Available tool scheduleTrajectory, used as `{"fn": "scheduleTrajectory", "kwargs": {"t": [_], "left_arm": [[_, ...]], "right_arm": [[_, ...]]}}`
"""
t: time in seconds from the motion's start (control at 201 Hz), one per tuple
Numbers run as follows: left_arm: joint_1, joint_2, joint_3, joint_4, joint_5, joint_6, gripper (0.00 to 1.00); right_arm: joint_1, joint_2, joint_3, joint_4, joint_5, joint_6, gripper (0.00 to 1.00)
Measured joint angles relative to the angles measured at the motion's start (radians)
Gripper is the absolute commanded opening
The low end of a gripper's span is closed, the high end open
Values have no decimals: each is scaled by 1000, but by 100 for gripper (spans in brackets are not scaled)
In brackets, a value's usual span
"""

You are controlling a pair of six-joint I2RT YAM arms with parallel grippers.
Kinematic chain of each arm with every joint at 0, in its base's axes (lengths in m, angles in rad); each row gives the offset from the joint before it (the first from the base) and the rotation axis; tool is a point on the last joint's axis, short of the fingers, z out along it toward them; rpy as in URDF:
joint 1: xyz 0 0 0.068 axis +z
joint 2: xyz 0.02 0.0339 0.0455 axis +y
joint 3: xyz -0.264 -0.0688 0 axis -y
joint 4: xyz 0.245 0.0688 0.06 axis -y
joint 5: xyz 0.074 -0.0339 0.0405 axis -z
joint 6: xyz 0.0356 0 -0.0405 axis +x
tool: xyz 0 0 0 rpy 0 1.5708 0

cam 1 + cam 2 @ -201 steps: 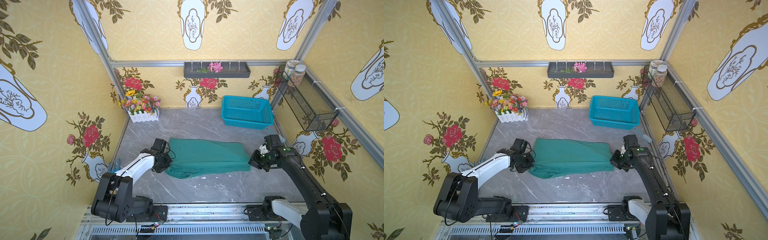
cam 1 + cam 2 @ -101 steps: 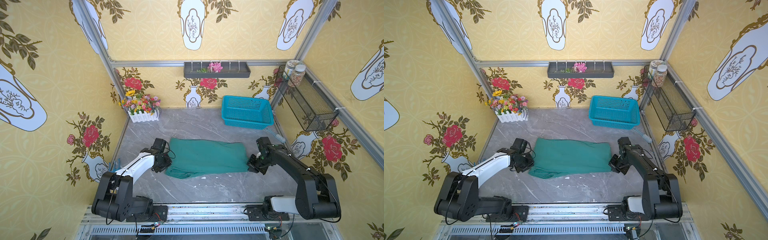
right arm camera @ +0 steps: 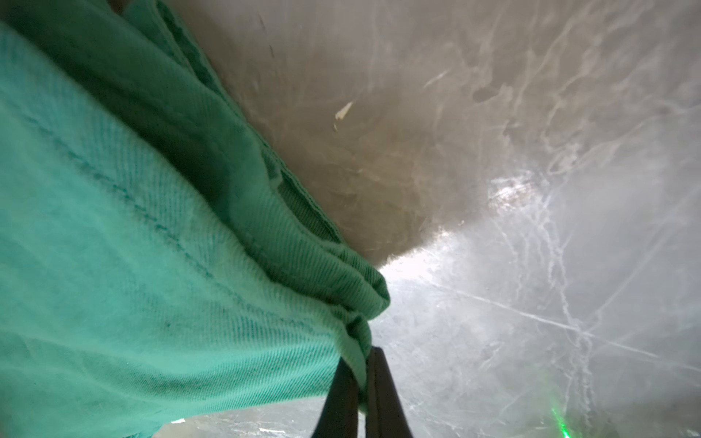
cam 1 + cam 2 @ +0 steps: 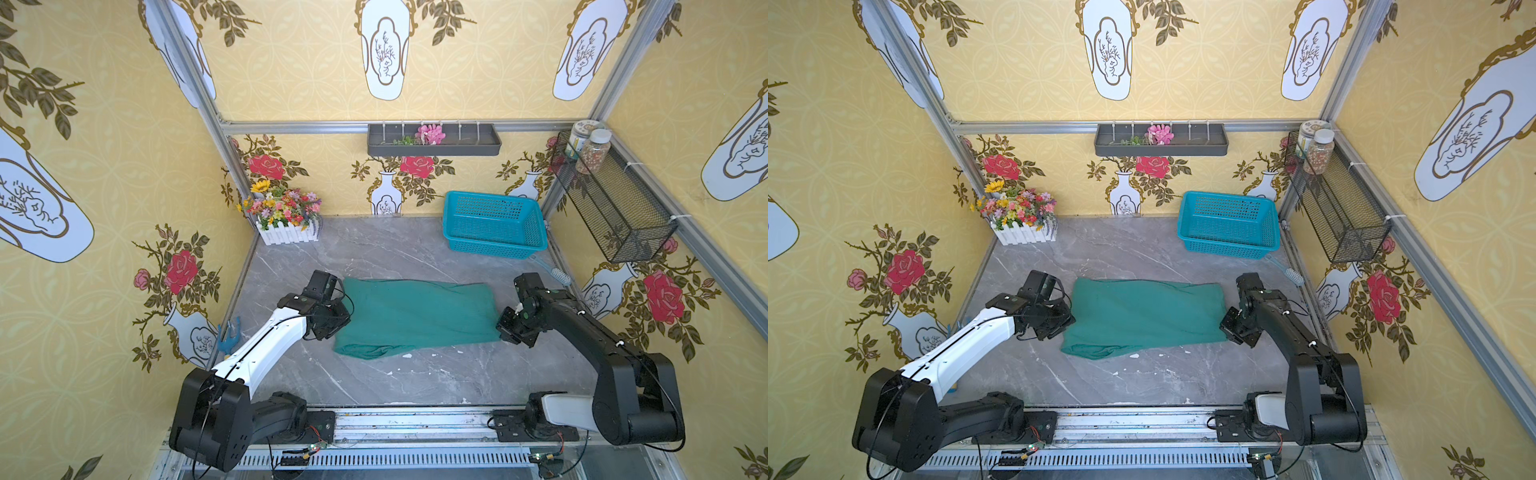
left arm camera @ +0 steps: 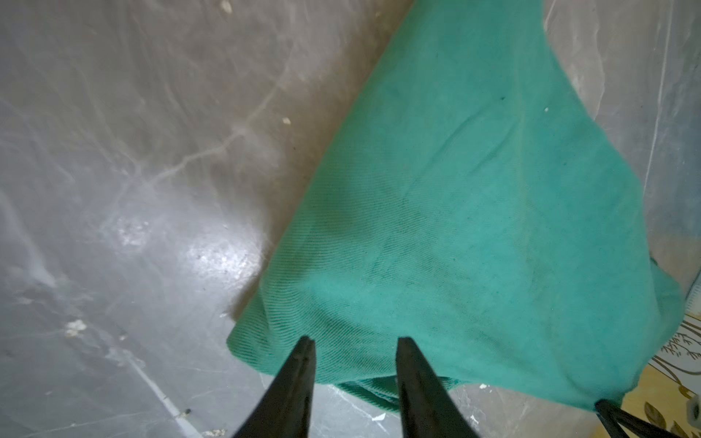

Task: Roll up the long pants
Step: Adjust the long pant at the center of the board.

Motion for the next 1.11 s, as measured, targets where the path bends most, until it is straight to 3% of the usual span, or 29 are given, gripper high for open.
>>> {"fn": "scheduleTrajectory", "kwargs": {"t": [0.125,0.194,0.384,0.424,0.488,0.523,0.653,0.857,0.982,1.106], "left_arm": [[-5,34,-23,54,77,-31,26],[-5,52,-27,66,79,-45,33],[-4,94,-70,71,65,-60,35],[-4,108,-84,77,64,-62,35],[-4,119,-105,82,55,-64,36],[-4,125,-111,81,54,-74,36],[-5,150,-110,83,43,-97,36],[-26,153,-81,54,10,-115,39],[-51,101,33,-11,-43,-110,42],[-83,139,168,49,-21,-87,41]], "right_arm": [[-3,4,5,-5,3,-4,0],[-11,3,10,-11,8,-4,0],[-21,-5,19,-26,32,-4,2],[-21,-5,19,-28,37,-3,12],[-21,-5,19,-32,43,-3,48],[-21,-4,19,-34,46,-3,61],[-19,-12,31,-61,79,-3,74],[80,-90,235,-111,181,7,71],[208,3,322,-89,202,12,57],[247,119,339,-38,202,26,45]]}}
